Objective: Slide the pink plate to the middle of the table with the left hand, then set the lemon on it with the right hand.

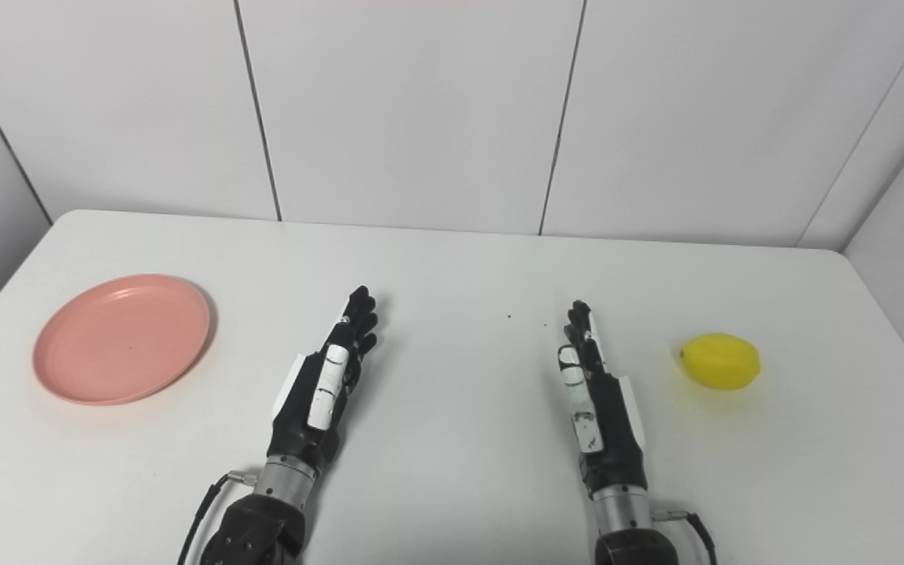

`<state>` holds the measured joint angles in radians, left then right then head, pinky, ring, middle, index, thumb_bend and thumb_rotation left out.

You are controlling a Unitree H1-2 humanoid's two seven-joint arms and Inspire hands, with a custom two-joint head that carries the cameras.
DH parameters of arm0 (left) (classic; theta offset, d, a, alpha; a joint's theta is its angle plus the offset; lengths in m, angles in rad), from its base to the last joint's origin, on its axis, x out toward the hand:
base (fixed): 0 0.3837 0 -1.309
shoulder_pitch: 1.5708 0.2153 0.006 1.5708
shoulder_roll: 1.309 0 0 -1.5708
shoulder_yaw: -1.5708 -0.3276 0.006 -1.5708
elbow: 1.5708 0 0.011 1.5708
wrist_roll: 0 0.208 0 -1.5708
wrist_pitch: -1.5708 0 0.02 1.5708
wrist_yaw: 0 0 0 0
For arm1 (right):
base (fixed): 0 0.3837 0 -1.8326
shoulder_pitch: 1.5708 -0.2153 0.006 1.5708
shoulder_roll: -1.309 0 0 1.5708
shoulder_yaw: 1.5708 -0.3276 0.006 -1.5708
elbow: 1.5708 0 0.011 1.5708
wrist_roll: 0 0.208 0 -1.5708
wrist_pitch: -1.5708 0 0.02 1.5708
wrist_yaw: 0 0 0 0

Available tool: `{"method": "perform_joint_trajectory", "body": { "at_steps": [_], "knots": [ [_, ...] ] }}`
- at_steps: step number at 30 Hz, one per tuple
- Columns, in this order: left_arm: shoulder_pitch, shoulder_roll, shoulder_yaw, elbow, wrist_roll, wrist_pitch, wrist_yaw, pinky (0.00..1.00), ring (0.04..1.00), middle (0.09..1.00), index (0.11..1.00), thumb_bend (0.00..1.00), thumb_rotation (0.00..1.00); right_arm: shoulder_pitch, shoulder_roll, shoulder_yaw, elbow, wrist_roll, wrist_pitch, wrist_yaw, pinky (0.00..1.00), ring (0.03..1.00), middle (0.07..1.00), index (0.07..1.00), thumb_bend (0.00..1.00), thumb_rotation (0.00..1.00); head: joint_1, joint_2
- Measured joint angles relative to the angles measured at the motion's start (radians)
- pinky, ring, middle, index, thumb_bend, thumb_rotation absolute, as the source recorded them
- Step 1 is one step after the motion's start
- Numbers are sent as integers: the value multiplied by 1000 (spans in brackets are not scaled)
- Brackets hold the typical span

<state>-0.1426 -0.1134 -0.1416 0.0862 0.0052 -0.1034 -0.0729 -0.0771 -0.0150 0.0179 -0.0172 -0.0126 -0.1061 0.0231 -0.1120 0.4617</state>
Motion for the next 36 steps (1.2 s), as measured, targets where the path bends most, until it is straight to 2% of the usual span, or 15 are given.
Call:
{"method": "perform_joint_trajectory", "body": {
  "at_steps": [5,6,7,8,9,10,11,12,14,16,18,20,27,36],
  "knots": [
    [0,0,0,0,-1,0,0,1000,1000,1000,1000,745,1000,0,-2,-2,0,1,0,0,1000,1000,1000,1000,688,1000,49,-9],
    [0,0,0,-1,-1,0,-1,1000,1000,1000,1000,753,1000,0,-3,-2,1,1,0,0,1000,1000,1000,999,685,1000,90,-14],
    [0,0,0,-3,-2,1,-2,1000,1000,1000,1000,769,1000,0,-2,-3,1,2,0,0,1000,1000,1000,998,693,1000,91,-14],
    [3,0,0,-8,-8,4,-4,1000,1000,1000,1000,787,1000,-1,-2,-5,1,5,-2,0,1000,1000,1000,992,679,1000,136,-24],
    [7,1,0,-14,-11,8,-7,1000,1000,1000,1000,775,1000,-1,-2,-8,2,13,-7,0,1000,1000,999,987,660,1000,137,-25],
    [11,2,-1,-23,-11,16,-10,1000,1000,1000,1000,762,1000,-2,-2,-14,2,27,-12,1,1000,1000,998,982,647,1000,187,-37],
    [16,3,-2,-31,-11,24,-12,1000,1000,1000,1000,760,1000,-2,-2,-20,2,38,-14,2,1000,1000,999,981,645,1000,187,-37],
    [19,4,-2,-40,-10,39,-13,1000,1000,1000,1000,755,1000,-1,-2,-29,1,55,-15,2,1000,1000,999,982,639,1000,231,-47],
    [19,7,0,-52,-10,58,-15,1000,1000,1000,1000,755,1000,0,-2,-42,0,80,-15,3,1000,1000,1000,989,630,1000,232,-48],
    [17,14,1,-75,-12,65,-19,1000,1000,1000,1000,767,1000,2,-5,-42,-3,88,-15,6,1000,1000,1000,998,619,1000,274,-58],
    [8,21,2,-83,-21,73,-25,1000,1000,1000,1000,775,1000,5,-10,-41,-6,91,-15,10,1000,1000,1000,1000,608,1000,275,-58],
    [1,31,7,-101,-22,97,-30,1000,1000,1000,1000,803,1000,6,-21,-41,-6,98,-15,23,1000,1000,1000,1000,592,1000,313,-67],
    [-18,63,31,-163,-24,158,-35,1000,1000,1000,1000,819,1000,8,-47,-41,-8,109,-14,44,1000,1000,1000,1000,550,1000,362,-78],
    [-24,91,68,-236,-63,192,-40,1000,1000,1000,1000,863,1000,22,-47,-38,-38,120,11,47,1000,1000,1000,1000,485,1000,400,-87]
  ]
}}
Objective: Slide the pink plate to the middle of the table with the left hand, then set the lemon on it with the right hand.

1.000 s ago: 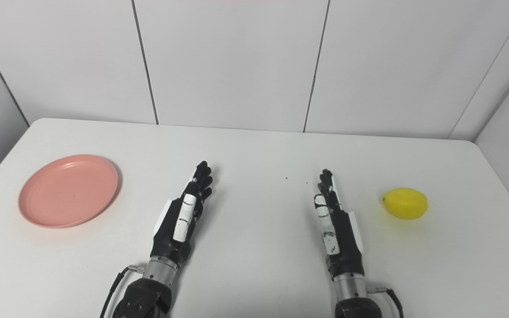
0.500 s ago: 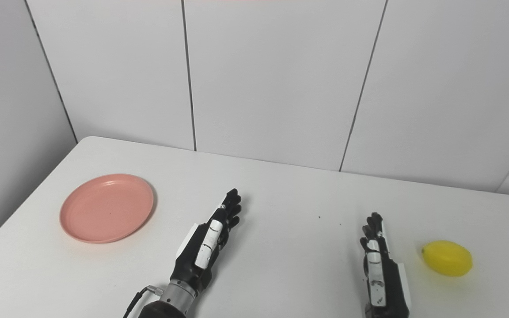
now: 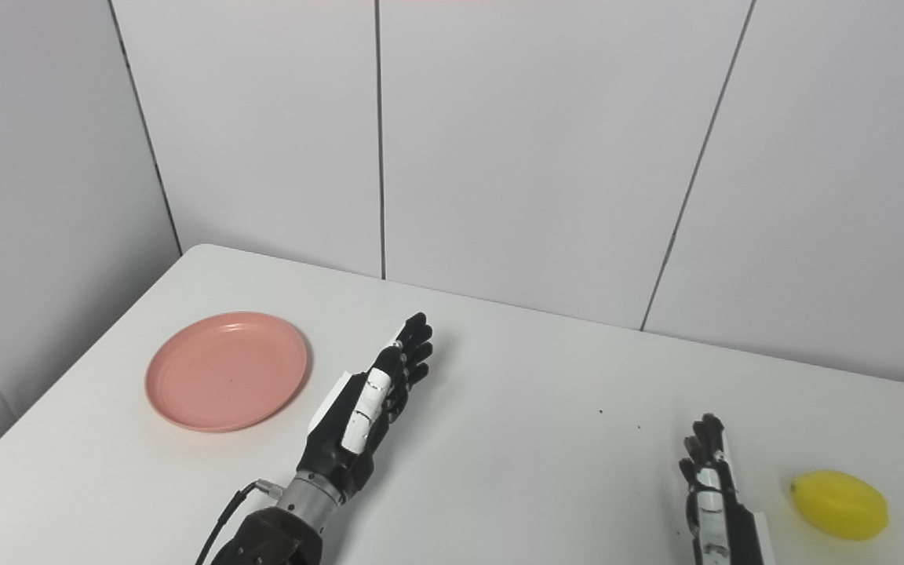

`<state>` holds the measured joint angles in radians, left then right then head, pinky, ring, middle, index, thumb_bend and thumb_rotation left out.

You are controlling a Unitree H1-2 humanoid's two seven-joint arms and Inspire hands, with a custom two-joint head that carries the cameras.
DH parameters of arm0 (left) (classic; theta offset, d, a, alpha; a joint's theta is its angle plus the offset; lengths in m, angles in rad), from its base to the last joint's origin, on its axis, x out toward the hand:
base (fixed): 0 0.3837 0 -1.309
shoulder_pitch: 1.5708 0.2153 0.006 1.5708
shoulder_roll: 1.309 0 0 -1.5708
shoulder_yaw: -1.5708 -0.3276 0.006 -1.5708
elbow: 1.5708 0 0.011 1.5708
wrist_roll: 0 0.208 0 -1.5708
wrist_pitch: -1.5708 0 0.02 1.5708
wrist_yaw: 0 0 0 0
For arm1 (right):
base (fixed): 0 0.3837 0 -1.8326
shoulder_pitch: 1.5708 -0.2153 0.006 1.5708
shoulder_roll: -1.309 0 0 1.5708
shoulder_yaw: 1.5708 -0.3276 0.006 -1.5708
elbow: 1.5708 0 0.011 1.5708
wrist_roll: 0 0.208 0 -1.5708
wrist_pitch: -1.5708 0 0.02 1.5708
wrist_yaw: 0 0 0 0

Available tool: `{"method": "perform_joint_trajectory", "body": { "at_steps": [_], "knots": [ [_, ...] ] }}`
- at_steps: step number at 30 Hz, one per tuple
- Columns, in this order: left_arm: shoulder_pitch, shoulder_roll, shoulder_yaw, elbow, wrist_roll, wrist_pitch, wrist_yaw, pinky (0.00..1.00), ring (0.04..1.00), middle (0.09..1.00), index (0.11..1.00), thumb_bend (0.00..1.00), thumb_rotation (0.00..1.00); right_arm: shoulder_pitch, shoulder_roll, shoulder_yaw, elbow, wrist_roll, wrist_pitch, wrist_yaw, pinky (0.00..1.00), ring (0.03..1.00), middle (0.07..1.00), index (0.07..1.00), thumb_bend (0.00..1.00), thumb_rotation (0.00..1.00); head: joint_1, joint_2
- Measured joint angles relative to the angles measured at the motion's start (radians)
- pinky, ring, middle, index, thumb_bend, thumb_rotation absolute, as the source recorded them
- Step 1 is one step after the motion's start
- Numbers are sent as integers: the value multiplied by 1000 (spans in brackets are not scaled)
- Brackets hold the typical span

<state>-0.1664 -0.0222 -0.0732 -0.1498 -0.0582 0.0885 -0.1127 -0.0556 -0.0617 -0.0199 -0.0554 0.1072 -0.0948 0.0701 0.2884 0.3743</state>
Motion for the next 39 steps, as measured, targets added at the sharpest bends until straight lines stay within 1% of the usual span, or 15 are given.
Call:
{"method": "perform_joint_trajectory", "body": {
  "at_steps": [4,6,7,9,11,14,16,20,22,24,26,28,30,34,39],
  "knots": [
    [-1,31,0,-14,49,7,10,1000,1000,1000,1000,867,1000,7,-1,0,-3,1,10,1,1000,1000,1000,1000,469,1000,25,0],
    [-1,46,4,-13,66,9,13,1000,1000,1000,1000,843,1000,7,-1,0,-4,1,10,1,1000,1000,1000,1000,468,1000,25,0],
    [-2,52,11,-12,66,8,14,1000,1000,1000,997,836,1000,6,0,0,-4,2,11,1,1000,1000,1000,1000,470,1000,41,2],
    [-6,61,29,-6,68,8,19,980,986,993,986,797,1000,6,1,0,-10,3,16,0,1000,1000,1000,1000,467,1000,44,3],
    [-15,79,48,8,79,6,26,992,994,996,989,797,1000,6,5,0,-26,3,29,-1,1000,1000,1000,1000,471,1000,44,3],
    [-34,110,83,29,67,5,25,1000,981,982,981,821,1000,5,6,0,-31,5,36,-1,1000,1000,1000,1000,498,1000,52,3],
    [-47,132,105,46,63,1,25,996,970,971,974,821,1000,4,7,0,-30,7,46,-1,1000,1000,1000,1000,493,1000,61,-14],
    [-77,164,134,101,63,-41,25,923,940,941,953,801,1000,-16,7,-4,9,20,47,-1,1000,1000,1000,1000,459,1000,81,-26],
    [-92,169,149,131,63,-64,29,932,938,932,944,806,1000,-30,6,-7,30,22,47,-1,1000,1000,1000,1000,443,1000,83,-28],
    [-107,178,161,155,64,-70,39,929,933,920,930,794,1000,-41,6,-8,47,23,47,-1,1000,1000,1000,1000,458,1000,98,-38],
    [-114,189,173,176,67,-82,49,913,924,910,906,780,1000,-46,6,-7,47,24,47,1,1000,1000,1000,1000,488,1000,103,-40],
    [-120,201,181,193,71,-102,57,921,922,906,902,787,1000,-50,3,-9,47,26,47,2,1000,1000,1000,1000,498,1000,103,-40],
    [-127,219,200,204,68,-105,63,923,913,902,901,781,1000,-51,-3,-8,47,29,47,11,1000,1000,1000,1000,507,1000,103,-40],
    [-137,255,266,204,18,-105,66,916,903,891,892,829,1000,-51,-19,-8,46,28,47,28,1000,1000,1000,1000,521,1000,107,-41],
    [-147,286,314,202,-13,-103,74,868,863,856,861,800,1000,-51,-21,-7,37,25,48,30,1000,1000,1000,1000,548,1000,118,-37]
  ]
}}
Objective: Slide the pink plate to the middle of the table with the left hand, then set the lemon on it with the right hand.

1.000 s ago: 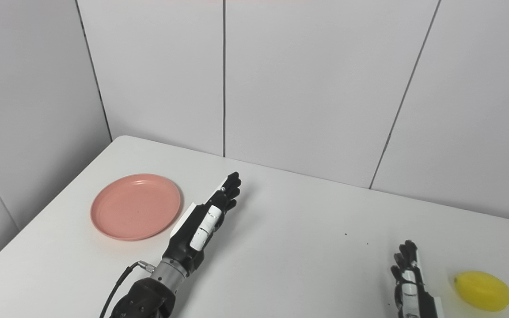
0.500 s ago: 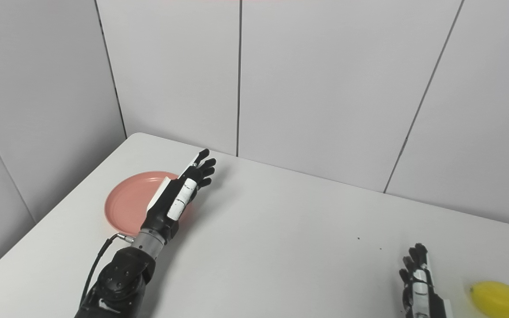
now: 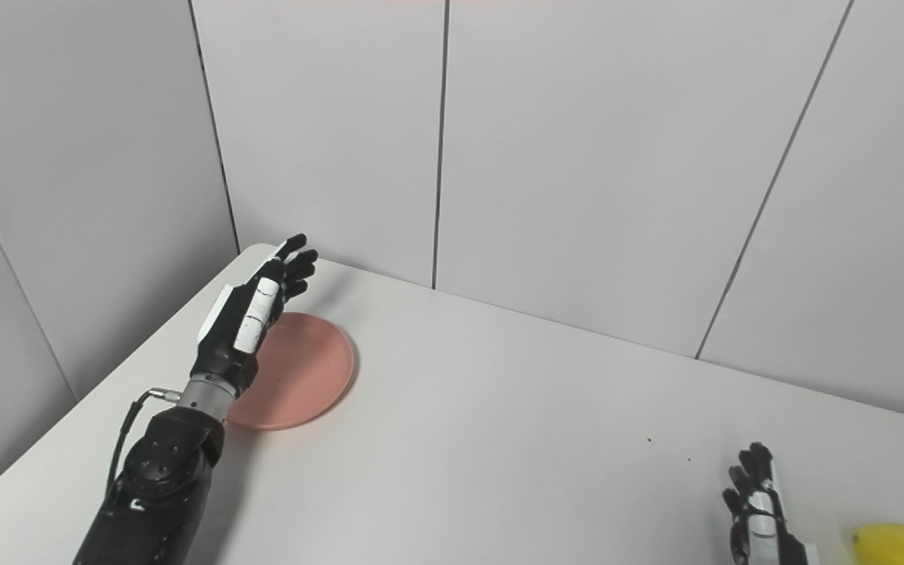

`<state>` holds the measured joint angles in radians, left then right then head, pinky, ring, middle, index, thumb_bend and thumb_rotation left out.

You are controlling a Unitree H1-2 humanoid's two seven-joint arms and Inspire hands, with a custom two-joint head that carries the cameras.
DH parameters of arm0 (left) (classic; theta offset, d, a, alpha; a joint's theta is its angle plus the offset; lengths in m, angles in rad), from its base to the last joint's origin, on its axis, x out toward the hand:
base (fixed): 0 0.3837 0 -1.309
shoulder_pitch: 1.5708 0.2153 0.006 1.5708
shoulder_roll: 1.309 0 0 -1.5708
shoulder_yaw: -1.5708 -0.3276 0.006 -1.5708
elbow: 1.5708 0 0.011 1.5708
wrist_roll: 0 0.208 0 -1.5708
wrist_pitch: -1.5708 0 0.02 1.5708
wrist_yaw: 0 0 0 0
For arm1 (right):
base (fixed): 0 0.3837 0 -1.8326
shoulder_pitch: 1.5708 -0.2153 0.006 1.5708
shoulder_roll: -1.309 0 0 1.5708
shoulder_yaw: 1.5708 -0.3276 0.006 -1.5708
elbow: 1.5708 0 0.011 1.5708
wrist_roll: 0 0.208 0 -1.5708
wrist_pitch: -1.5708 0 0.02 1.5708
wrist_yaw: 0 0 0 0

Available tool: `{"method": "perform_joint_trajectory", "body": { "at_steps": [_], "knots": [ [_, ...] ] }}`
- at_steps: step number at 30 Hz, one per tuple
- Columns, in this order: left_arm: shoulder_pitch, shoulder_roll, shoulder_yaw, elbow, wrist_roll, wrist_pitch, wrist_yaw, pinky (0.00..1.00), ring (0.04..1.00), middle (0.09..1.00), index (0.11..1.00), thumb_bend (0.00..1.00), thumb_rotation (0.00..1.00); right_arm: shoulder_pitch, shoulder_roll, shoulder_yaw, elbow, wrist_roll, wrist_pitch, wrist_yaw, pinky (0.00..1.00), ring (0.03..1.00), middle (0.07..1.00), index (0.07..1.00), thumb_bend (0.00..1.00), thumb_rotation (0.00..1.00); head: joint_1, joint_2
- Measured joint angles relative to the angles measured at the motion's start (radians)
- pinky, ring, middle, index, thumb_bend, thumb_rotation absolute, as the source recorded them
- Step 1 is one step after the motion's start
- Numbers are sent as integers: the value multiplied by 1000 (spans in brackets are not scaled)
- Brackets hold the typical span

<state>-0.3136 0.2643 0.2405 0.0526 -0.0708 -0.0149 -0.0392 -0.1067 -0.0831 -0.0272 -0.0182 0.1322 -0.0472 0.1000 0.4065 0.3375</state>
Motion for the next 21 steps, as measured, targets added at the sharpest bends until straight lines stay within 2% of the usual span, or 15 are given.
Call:
{"method": "perform_joint_trajectory", "body": {
  "at_steps": [8,13,17,21],
  "knots": [
    [-10,38,28,24,11,2,26,826,827,819,831,804,1000,3,-14,1,-22,-4,3,6,1000,1000,1000,1000,583,1000,15,11],
    [-25,58,47,85,11,-1,34,818,813,813,825,806,1000,3,-14,1,-24,4,4,7,1000,1000,1000,1000,606,1000,15,11],
    [-27,79,70,139,-8,-20,33,821,808,809,816,808,1000,4,-19,1,-24,15,4,14,1000,1000,1000,1000,621,1000,60,14],
    [-27,108,76,181,-19,-46,31,810,806,802,809,818,1000,4,-17,-14,-23,38,4,18,1000,1000,1000,997,605,1000,71,14]
  ]
}}
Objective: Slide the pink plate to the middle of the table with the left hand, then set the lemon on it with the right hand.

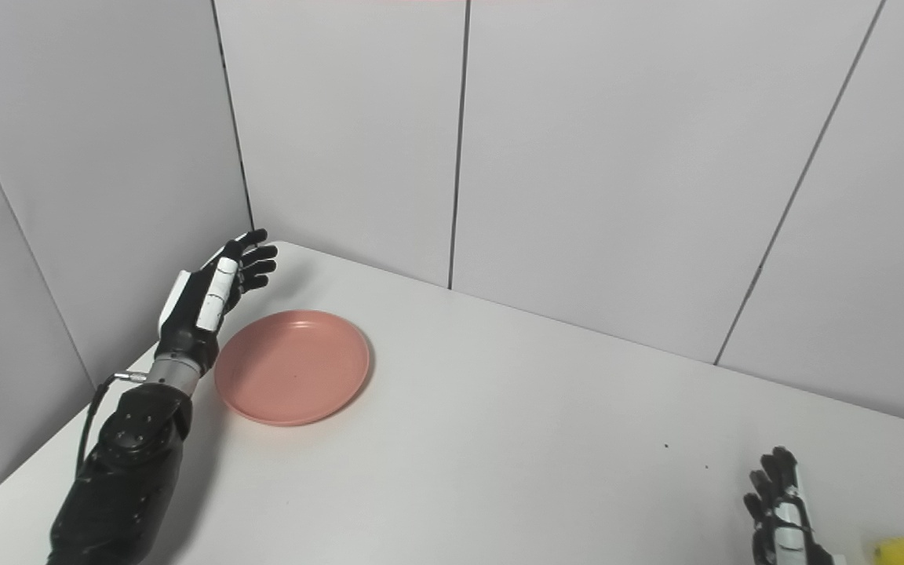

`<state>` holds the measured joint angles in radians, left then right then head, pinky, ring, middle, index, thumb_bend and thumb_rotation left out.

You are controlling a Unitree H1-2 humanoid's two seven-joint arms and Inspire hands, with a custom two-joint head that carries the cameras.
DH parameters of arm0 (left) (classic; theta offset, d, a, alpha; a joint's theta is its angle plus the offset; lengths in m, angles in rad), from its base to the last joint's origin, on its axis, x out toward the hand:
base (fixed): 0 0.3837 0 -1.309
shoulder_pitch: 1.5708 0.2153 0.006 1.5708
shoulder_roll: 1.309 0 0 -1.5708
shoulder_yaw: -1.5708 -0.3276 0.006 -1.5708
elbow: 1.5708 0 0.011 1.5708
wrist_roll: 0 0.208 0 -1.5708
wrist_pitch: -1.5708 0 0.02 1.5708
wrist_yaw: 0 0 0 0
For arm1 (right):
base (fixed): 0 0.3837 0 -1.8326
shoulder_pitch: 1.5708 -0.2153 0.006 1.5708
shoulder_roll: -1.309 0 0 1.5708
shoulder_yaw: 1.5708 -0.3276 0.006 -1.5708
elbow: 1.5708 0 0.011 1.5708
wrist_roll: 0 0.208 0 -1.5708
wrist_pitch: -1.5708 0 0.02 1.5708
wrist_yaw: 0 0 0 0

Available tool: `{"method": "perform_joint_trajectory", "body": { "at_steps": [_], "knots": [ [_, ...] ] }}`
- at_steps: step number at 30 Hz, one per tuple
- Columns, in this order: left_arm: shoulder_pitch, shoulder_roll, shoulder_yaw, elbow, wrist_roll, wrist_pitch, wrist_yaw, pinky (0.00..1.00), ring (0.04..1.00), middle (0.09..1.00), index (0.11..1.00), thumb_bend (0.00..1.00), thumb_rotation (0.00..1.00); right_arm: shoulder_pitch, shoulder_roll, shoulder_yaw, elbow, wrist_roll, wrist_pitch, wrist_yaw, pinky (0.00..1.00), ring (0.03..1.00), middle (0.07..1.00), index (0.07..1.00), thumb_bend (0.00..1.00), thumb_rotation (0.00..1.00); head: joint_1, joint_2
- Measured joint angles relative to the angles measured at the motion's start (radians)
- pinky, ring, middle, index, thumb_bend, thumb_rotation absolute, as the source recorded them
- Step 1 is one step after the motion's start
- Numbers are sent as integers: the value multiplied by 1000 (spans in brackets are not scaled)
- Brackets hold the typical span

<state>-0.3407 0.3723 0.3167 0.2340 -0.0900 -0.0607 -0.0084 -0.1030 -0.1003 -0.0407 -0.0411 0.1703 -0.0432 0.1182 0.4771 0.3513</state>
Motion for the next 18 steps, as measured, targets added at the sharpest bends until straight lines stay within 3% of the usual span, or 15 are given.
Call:
{"method": "perform_joint_trajectory", "body": {
  "at_steps": [4,10,18],
  "knots": [
    [0,31,8,60,-2,-20,0,816,802,794,798,806,1000,2,19,-22,0,22,0,-16,1000,1000,1000,987,649,1000,21,3],
    [0,33,19,110,-24,-41,-1,825,808,796,789,806,1000,6,21,-30,-2,49,0,-16,1000,1000,989,971,598,987,58,-5],
    [-1,35,21,147,-36,-42,-2,869,823,803,797,832,1000,12,20,-32,-5,51,0,-14,1000,1000,1000,988,632,991,72,-5]
  ]
}}
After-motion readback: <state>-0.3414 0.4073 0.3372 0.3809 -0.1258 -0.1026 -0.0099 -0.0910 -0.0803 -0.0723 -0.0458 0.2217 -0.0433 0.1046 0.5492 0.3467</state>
